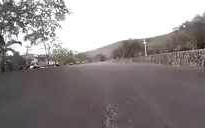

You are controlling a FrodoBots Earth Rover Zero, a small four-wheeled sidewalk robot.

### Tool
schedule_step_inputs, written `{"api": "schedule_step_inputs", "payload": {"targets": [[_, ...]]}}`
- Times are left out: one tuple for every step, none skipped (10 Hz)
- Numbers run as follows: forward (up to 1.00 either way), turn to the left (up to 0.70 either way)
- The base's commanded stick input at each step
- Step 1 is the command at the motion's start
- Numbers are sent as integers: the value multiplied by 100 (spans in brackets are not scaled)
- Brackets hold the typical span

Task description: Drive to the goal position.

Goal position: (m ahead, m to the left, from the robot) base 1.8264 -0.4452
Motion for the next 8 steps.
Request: {"api": "schedule_step_inputs", "payload": {"targets": [[70, 0], [70, 0], [70, 0], [70, 0], [70, 0], [70, 0], [70, 0], [70, 0]]}}
